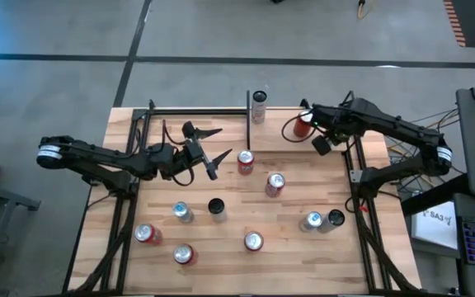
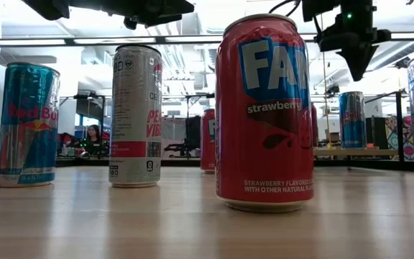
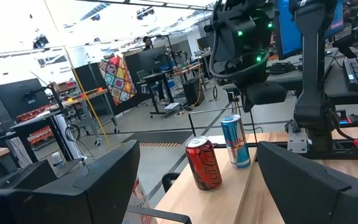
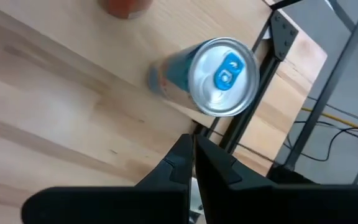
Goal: Place canned beverage on shelf
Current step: Put the top blue soda can on the shelf
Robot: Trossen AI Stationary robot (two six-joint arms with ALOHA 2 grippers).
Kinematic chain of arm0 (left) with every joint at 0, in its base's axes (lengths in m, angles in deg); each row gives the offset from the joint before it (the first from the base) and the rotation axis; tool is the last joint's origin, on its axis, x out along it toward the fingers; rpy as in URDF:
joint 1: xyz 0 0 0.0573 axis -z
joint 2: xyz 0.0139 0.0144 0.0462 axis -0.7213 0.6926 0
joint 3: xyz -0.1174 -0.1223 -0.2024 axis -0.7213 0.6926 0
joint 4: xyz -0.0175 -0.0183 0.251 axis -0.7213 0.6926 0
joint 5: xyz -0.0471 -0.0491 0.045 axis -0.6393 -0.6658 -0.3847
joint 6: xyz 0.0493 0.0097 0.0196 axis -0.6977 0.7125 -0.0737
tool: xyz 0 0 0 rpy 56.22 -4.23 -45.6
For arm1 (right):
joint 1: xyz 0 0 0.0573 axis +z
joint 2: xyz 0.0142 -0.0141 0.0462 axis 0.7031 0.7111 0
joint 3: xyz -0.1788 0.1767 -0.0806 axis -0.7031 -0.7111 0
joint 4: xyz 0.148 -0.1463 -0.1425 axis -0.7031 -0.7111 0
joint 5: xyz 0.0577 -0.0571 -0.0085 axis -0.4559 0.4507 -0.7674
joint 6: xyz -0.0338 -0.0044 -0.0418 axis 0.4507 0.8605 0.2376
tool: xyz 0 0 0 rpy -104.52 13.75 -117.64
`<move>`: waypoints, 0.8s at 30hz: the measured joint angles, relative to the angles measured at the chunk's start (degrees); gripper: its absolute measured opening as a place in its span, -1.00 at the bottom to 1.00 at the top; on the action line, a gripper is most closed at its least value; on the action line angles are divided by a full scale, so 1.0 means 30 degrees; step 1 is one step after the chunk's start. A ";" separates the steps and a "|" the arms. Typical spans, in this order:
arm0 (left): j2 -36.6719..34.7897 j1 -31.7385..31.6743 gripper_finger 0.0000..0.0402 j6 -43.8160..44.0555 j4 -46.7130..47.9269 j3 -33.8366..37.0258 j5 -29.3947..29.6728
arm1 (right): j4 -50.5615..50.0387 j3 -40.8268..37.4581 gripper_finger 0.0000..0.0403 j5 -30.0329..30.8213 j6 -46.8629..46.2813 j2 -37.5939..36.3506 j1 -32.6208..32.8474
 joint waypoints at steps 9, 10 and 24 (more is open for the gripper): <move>0.0000 0.0001 0.55 0.0002 -0.0007 0.0000 0.0000 | 0.0137 -0.0811 -0.96 0.0155 0.1027 -0.0004 -0.1291; 0.0000 -0.0002 0.55 0.0002 -0.0014 0.0000 0.0000 | 0.0196 -0.0964 -0.96 0.0155 0.1124 -0.0004 -0.1406; 0.0000 -0.0002 0.55 -0.0005 -0.0022 0.0000 0.0000 | 0.1276 -0.2067 -0.96 0.0270 0.1613 0.0025 -0.2443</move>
